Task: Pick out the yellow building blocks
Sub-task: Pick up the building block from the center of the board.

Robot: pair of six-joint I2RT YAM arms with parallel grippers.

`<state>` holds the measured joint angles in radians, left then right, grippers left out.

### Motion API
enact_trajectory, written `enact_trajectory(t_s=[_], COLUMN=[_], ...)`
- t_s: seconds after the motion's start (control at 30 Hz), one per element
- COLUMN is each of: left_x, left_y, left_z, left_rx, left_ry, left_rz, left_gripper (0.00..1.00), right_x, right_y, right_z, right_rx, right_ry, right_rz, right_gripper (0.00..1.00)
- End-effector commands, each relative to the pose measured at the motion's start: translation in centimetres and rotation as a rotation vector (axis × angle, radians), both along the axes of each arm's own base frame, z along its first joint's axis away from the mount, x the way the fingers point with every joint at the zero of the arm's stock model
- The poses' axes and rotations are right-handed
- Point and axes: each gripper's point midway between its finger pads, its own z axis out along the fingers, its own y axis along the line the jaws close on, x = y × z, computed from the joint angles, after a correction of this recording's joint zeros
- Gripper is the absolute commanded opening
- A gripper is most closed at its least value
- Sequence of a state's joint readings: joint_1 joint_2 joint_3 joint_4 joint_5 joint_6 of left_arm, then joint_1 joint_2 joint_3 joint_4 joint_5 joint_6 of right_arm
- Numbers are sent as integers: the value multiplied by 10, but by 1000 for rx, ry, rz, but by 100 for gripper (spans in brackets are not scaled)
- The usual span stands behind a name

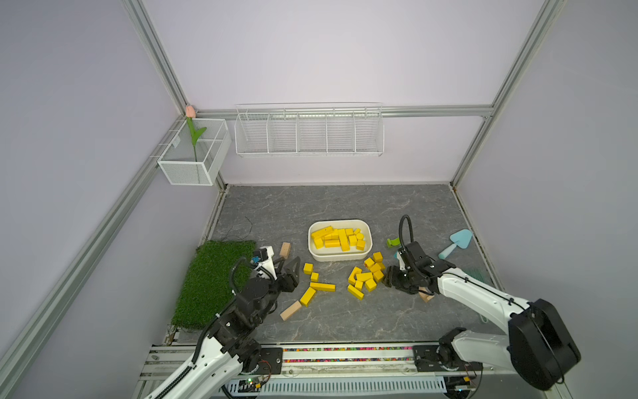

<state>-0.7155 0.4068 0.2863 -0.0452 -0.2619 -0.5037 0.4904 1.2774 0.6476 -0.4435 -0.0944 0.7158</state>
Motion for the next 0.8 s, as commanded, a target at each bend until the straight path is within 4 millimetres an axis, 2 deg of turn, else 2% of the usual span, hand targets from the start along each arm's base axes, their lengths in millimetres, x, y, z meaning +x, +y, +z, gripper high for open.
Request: enact_trajectory(t_s=[0.0, 0.17, 0.37, 0.43, 0.77], left_x=[-1, -3, -1, 0, 6], left_y=[4, -3, -3, -1, 38], left_z=[9, 10, 8, 7, -10], left_rx=[-45, -47, -50, -62, -125], left_ry=[-57, -78, -68, -61, 23], left_rz=[16, -29, -16, -4, 185], left_gripper=[76, 81, 93, 100, 100], right_x=[12, 19, 27, 28, 33], right_y=[7, 11, 15, 17, 21], right_z=[5, 3, 1, 1, 0], right_rx=[12, 17, 5, -2, -59], right_ry=[-33, -53, -72, -76, -80], right_rz=[16, 15, 12, 19, 38], right_gripper=[64, 64, 66, 67, 67])
